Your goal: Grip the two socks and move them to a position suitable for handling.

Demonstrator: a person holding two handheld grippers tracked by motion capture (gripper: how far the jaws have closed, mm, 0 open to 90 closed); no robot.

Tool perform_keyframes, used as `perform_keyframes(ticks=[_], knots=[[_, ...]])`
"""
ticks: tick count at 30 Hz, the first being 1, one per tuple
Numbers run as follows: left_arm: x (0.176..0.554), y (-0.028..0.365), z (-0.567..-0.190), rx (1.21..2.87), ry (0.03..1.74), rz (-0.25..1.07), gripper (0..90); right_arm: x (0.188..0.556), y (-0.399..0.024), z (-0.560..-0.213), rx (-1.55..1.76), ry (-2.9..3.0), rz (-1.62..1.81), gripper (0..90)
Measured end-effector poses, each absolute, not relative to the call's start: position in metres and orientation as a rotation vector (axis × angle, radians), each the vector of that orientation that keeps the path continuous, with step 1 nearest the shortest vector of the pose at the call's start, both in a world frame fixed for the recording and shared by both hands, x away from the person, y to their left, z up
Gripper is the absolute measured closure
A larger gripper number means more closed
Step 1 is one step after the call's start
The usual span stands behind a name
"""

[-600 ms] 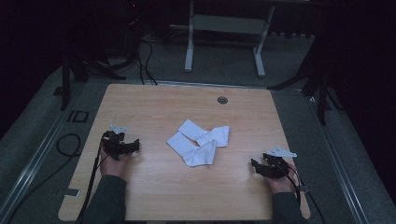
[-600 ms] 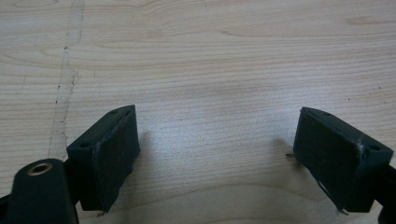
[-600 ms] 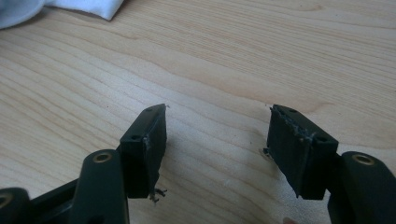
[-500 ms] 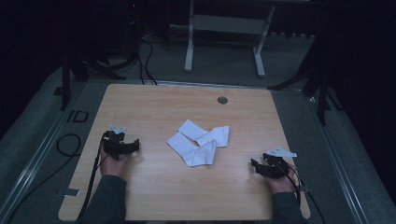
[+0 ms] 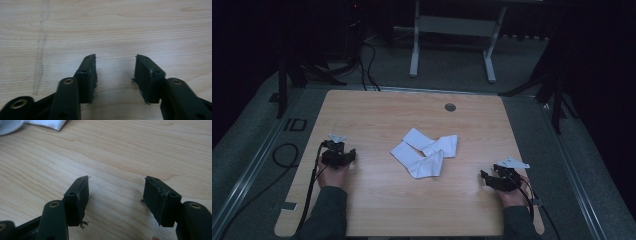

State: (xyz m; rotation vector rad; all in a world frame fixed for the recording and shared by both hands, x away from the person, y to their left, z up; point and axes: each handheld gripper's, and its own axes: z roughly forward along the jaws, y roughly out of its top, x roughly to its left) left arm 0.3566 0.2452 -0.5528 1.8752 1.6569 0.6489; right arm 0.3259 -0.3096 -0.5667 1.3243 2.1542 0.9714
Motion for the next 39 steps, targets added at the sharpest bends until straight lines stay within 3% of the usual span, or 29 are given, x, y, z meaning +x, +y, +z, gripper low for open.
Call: perform_keyframes(ticks=[8,9,10,11,25,39], knots=[[0.354,0.225,-0.534,1.944,1.504,0.521,71.8,0.324,-0.307,-0.563,1.324,2.175,0.927,37.6],[0.355,0.221,-0.531,1.948,1.477,0.503,76.1,0.323,-0.306,-0.562,1.317,2.179,0.908,37.9],[0.356,0.219,-0.528,1.955,1.458,0.495,86.7,0.322,-0.303,-0.558,1.298,2.186,0.871,38.4],[0.359,0.211,-0.522,1.968,1.414,0.475,89.7,0.321,-0.302,-0.555,1.288,2.187,0.876,38.9],[0.376,0.148,-0.514,2.068,1.222,0.396,90.0,0.314,-0.287,-0.532,1.204,2.207,0.913,39.2],[0.382,0.105,-0.536,2.171,1.136,0.327,90.0,0.311,-0.286,-0.526,1.187,2.208,0.930,39.8]])
